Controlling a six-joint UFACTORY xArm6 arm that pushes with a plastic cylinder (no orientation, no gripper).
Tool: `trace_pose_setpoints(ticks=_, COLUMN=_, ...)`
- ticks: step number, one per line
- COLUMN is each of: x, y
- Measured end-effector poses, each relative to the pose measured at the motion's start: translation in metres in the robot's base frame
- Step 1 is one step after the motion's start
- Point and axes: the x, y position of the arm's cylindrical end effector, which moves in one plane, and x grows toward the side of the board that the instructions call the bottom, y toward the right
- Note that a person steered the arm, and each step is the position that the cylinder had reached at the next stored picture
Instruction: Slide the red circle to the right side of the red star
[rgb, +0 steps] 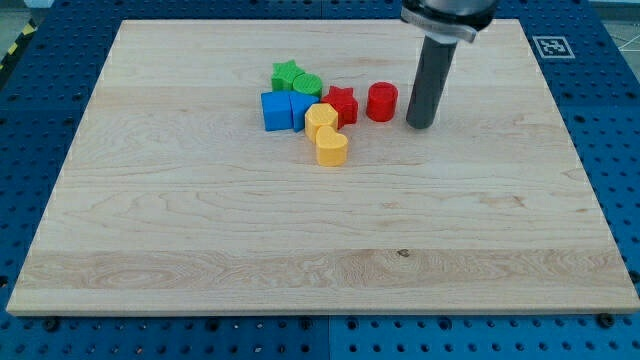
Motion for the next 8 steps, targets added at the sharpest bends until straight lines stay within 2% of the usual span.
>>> trace_pose_setpoints(ticks=1, x=-0.015, y=0.000)
trace_pose_setpoints(ticks=8, x=-0.013, y=-0.026)
